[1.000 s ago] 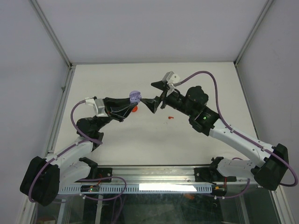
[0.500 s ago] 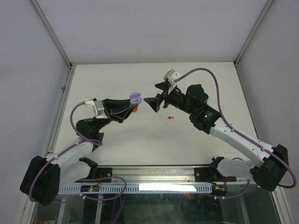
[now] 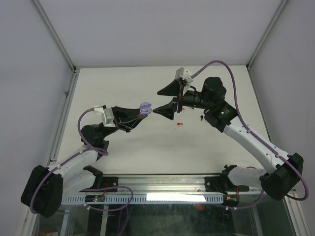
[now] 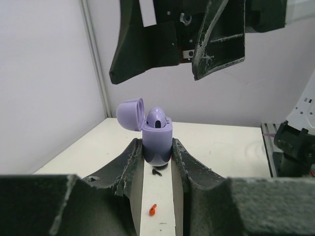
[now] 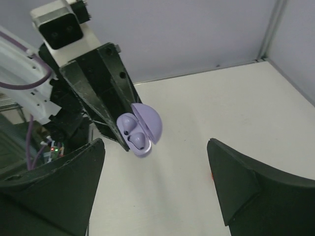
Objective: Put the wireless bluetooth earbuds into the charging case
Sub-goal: Close the charging case.
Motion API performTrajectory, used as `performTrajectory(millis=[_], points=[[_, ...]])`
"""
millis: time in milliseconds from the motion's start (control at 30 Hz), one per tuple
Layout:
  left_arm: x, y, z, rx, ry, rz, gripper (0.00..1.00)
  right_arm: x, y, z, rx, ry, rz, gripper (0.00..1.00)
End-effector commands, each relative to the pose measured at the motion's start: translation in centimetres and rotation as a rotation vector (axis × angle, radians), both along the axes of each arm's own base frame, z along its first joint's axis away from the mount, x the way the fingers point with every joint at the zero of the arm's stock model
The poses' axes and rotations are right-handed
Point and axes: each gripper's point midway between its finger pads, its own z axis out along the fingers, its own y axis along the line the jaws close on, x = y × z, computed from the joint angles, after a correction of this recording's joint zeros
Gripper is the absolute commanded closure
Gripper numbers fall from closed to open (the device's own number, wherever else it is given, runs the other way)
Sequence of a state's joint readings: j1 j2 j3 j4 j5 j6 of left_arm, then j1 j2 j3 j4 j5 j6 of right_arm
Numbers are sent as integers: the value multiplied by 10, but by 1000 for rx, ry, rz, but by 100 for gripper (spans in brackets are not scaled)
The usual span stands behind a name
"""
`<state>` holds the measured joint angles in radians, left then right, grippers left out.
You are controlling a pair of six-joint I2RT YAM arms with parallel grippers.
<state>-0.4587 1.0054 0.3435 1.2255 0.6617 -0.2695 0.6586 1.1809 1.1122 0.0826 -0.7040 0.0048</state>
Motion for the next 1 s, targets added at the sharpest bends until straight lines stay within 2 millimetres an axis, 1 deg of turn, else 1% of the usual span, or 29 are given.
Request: performTrajectory(millis=[0,67,100,300,367,500,600,700,967], points=[[-12,-7,14,33,-105,-61,100,-28,14,21,41,29,229,12],[-13,-8,16,36,-115,-73,100,-31,18,21,44,50,271,12],[-13,-9,17,35,-119,-75,100,-29,20,19,42,52,276,12],[-9,-12,16,37,-105,-89,100,-46,28,11,28,133,424,14],[-7,-12,15,29,-85,-85,100,-52,28,10,25,135,469,15],[-1,-10,11,8,-19,-63,100,-60,23,11,19,114,499,16],[5,-7,7,-5,45,-35,100,-63,20,12,12,88,494,17],[14,-5,-4,7,124,3,100,-64,17,10,4,71,482,17],[22,2,-27,7,288,62,100,-52,14,7,-6,33,384,17]])
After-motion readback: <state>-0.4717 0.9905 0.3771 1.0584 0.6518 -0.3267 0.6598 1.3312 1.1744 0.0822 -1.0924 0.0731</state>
